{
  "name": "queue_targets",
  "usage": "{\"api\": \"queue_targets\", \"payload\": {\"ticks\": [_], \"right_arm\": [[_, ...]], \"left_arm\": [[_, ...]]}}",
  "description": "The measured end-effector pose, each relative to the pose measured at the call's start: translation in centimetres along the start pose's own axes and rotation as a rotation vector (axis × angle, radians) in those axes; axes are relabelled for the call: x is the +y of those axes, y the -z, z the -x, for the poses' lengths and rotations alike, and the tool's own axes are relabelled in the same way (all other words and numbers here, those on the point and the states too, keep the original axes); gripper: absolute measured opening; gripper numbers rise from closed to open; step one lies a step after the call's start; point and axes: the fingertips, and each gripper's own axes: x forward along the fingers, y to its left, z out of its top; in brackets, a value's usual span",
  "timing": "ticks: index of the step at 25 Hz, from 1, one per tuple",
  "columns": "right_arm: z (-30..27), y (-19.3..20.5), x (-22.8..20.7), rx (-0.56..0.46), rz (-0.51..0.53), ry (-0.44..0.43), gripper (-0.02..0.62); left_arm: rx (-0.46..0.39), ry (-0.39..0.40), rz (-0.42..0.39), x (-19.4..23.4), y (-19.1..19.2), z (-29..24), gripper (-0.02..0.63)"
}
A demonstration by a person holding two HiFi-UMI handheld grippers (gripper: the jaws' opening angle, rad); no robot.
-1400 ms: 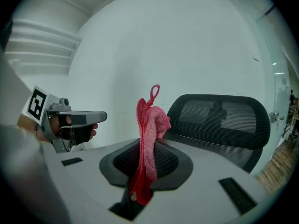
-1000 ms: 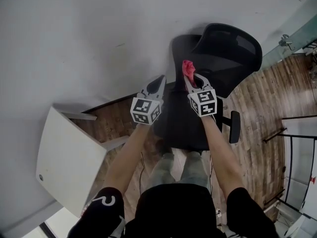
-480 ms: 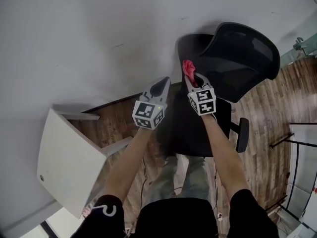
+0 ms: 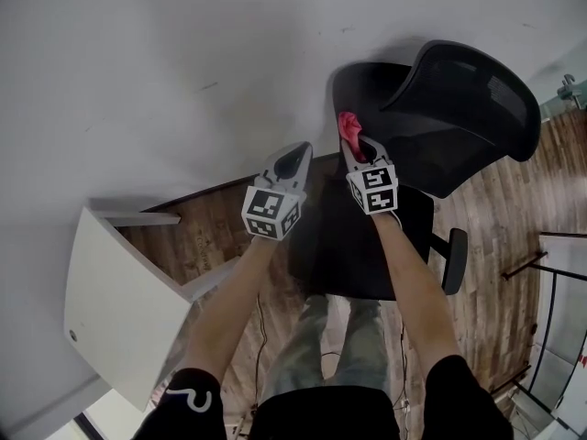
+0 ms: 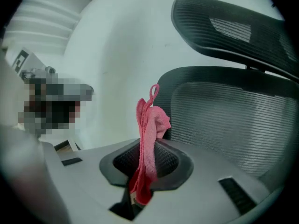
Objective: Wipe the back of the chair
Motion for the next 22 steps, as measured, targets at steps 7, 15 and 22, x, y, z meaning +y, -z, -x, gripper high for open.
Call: {"api": "queue_targets", "payload": {"ticks": [7,15,22], "right_arm": [[-0.9,1.1,-1.9,0.013,-0.006,0.04,0.077],[2.6,3.1,-5.4,0.031,-0.035,0.102,0.075],[6.9,5.2,-10.3,0.054,-0.055,0.162,0.075]], "left_arm": [[0.016,-0.023,0.018,0.9,1.1,0.1,0.022],[0.021,-0.011,0.019,-1.8,1.3,-0.8,0.022],[0.026,0.007,0.017,-5.9,1.0,-2.4,0.022]]}}
